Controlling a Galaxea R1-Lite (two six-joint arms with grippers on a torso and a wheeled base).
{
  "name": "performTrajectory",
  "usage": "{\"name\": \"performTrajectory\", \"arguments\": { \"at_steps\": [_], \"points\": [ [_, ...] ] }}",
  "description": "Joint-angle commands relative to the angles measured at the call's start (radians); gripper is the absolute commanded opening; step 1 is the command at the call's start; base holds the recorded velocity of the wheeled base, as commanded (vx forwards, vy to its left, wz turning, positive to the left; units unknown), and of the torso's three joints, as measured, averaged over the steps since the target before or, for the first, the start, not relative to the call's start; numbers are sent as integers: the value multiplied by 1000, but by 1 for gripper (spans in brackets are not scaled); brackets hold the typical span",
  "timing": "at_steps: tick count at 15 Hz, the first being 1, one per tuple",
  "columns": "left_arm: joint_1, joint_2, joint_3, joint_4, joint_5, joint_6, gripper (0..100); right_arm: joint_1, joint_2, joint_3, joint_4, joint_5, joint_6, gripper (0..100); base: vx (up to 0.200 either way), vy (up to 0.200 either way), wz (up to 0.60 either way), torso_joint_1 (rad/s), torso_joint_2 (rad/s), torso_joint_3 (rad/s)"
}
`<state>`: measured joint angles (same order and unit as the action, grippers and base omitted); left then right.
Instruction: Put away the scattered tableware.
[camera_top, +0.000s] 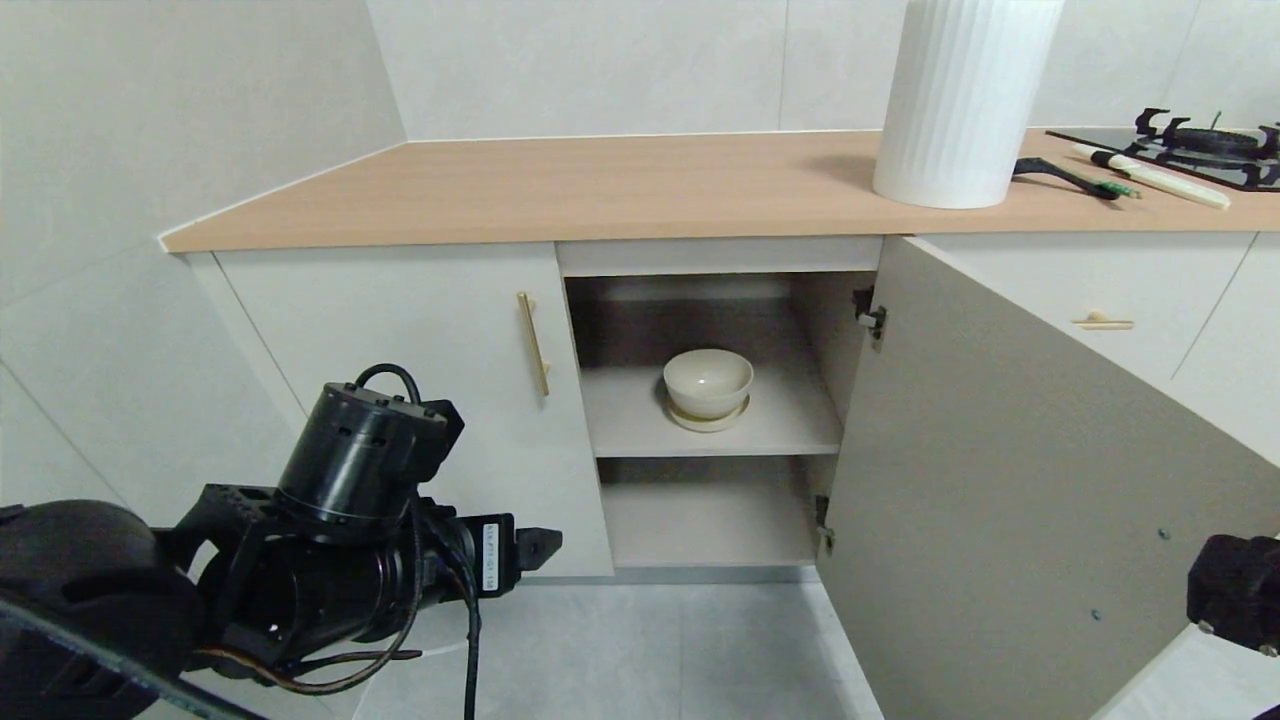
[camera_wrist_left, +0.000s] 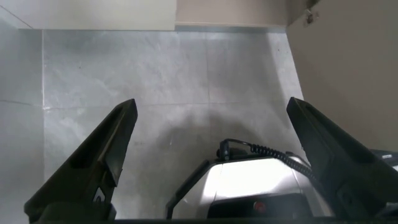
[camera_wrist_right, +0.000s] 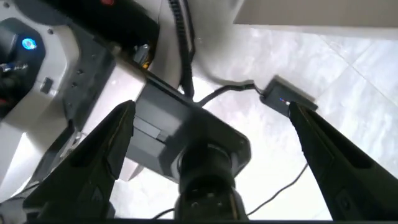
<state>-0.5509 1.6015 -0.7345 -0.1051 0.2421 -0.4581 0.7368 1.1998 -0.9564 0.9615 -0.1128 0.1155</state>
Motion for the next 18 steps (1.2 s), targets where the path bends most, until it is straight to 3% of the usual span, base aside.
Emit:
{"name": "performTrajectory", "arguments": {
  "at_steps": [1,5,8,14,18],
  "points": [
    [0,2,0,-1,0,-1,100,-20,-11,-7,0,-22,6,100,0,0,0,0,0,0],
    [0,3,0,-1,0,-1,100,-89,-78,-71,-12,-104,27,100,0,0,0,0,0,0],
    [0,5,0,-1,0,-1,100,-189,-166,-117,6,-182,18,100,0,0,0,0,0,0],
    [0,6,0,-1,-1,-1,100,-499,-94,-97,10,-226,-112,100,0,0,0,0,0,0],
    [0,6,0,-1,-1,-2,100,-683,-6,-93,-147,-228,-122,100,0,0,0,0,0,0]
  ]
}}
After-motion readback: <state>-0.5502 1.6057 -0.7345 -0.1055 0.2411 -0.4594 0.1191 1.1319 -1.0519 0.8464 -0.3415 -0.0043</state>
